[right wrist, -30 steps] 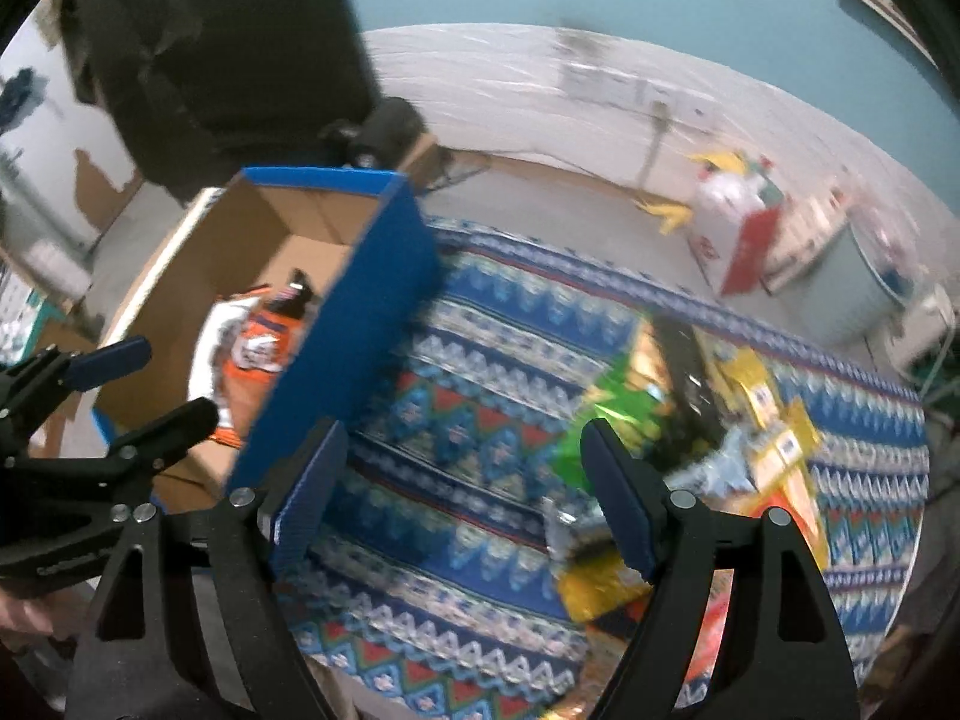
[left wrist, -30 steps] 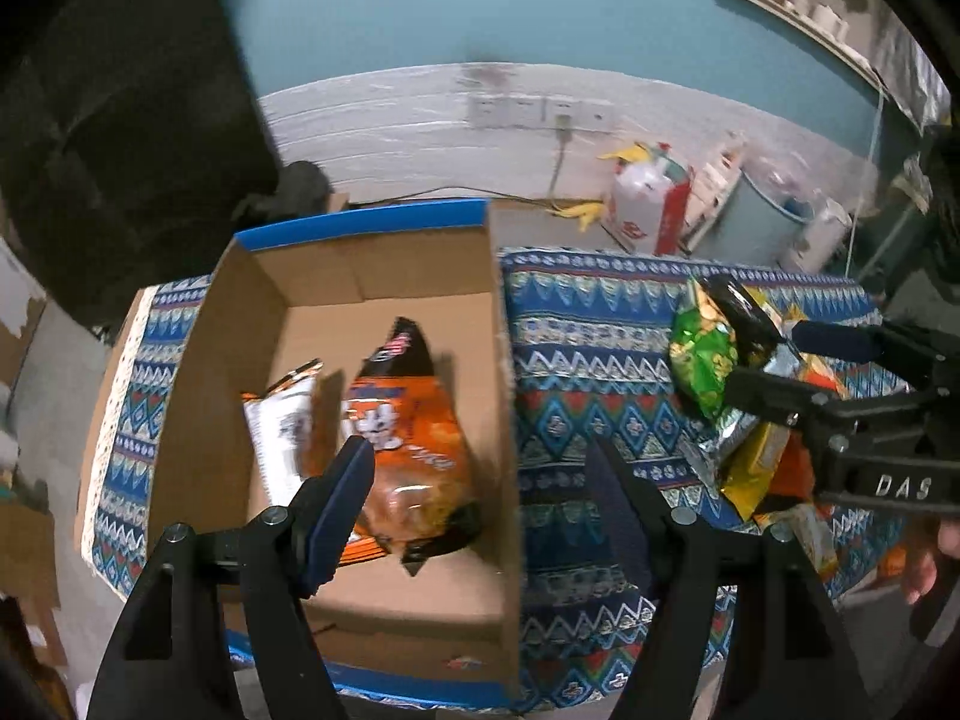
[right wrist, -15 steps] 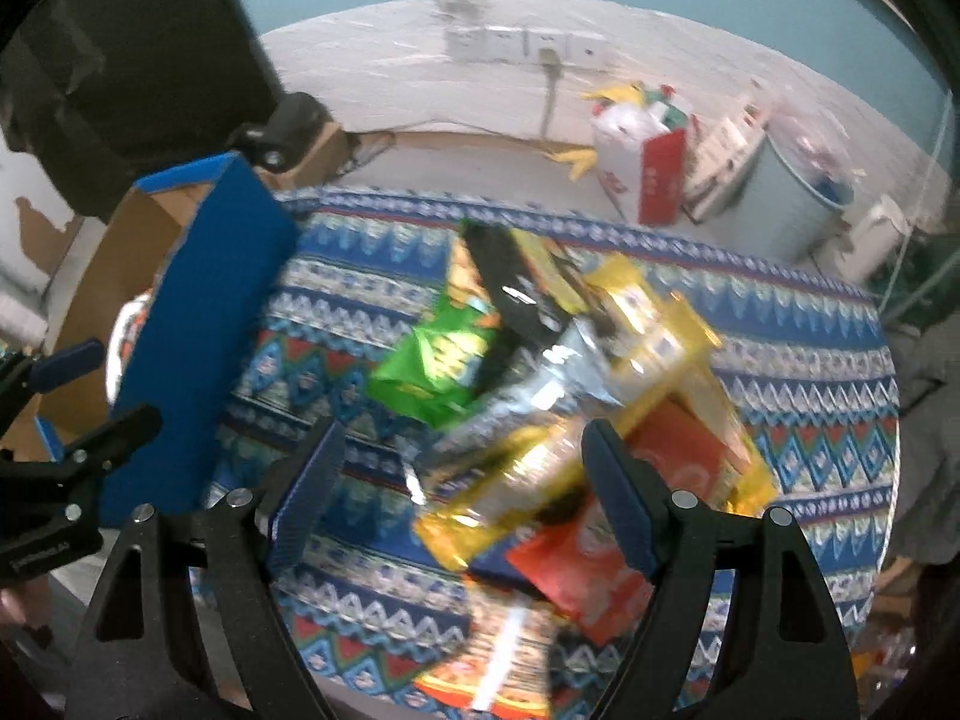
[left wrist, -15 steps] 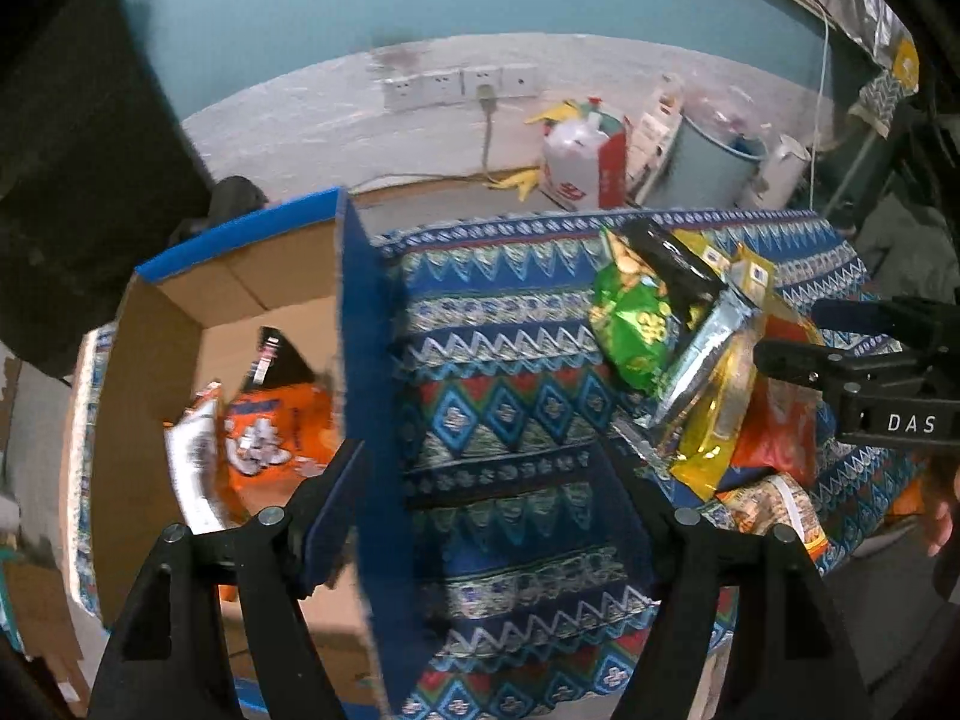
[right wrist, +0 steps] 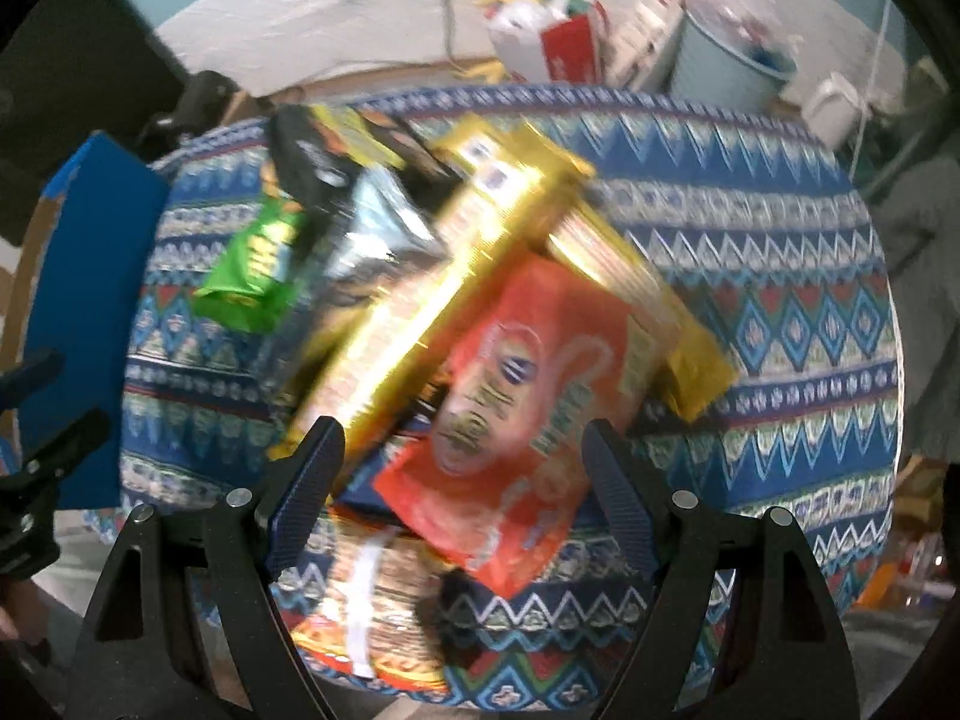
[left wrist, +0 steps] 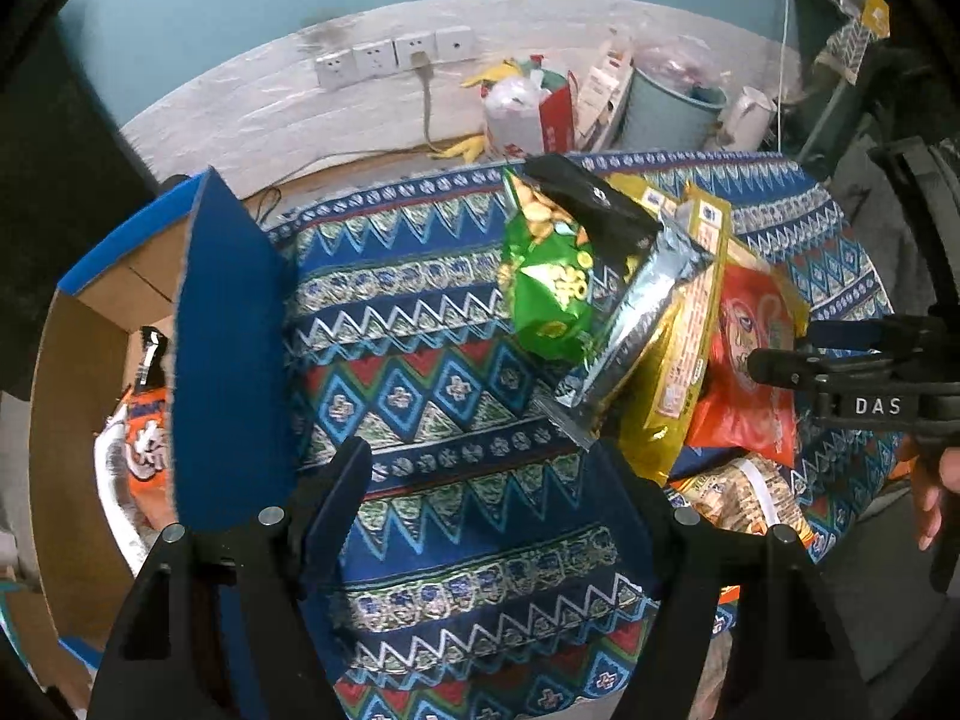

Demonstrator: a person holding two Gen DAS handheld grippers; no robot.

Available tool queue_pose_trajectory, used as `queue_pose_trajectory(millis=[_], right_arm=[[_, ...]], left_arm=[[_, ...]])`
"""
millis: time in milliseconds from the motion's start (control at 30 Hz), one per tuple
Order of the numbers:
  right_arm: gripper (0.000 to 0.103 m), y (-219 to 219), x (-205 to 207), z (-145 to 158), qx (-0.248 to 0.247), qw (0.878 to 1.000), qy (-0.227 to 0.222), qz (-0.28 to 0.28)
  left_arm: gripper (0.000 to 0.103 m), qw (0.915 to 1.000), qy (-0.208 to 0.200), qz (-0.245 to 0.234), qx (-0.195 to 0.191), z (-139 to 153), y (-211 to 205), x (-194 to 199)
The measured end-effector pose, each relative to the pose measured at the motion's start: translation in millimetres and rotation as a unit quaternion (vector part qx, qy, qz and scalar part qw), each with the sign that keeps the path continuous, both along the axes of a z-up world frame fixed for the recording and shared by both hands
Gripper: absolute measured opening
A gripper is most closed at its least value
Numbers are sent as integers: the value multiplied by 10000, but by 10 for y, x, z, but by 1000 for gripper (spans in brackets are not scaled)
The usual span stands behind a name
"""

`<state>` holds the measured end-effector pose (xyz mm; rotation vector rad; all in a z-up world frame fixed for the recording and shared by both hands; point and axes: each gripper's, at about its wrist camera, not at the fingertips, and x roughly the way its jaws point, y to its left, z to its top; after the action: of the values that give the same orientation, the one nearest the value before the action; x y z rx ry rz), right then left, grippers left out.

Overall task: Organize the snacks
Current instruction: 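Move both tools back over the snack pile, then grasp the green peanut bag with the left tool while the right tool grasps the red wafer bag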

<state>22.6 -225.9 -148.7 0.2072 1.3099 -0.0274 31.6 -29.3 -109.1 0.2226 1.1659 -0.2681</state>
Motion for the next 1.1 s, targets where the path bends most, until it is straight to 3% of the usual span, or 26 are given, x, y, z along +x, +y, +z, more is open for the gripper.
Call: queue_pose_trajectory(millis=[200, 467, 700, 900, 1000, 1067, 1100], right_arm=[[80, -137, 4, -247, 27, 9991, 224, -348], [81, -198, 82, -549, 159, 9966, 479, -646], [82, -171, 138, -831, 54, 9963, 732, -450], [82, -167, 159, -913, -476, 9969, 619, 32], [75, -164, 75, -921, -672, 9960, 463, 366], [60, -181, 24, -916, -682, 9956, 376, 514], [57, -196, 0, -903, -690, 9955, 326, 557]], left_arm=[[76, 9998, 129, -70, 99, -133, -86, 37], [76, 9990, 345, 281, -13, -249, -8, 247], [76, 9973, 412, 563, -239, -247, -63, 509], [77, 9965, 411, 651, -329, -300, -195, 735], [77, 9955, 475, 710, -411, -351, -270, 863], [77, 9949, 505, 727, -492, -373, -314, 941], [78, 9946, 517, 731, -519, -390, -346, 987]])
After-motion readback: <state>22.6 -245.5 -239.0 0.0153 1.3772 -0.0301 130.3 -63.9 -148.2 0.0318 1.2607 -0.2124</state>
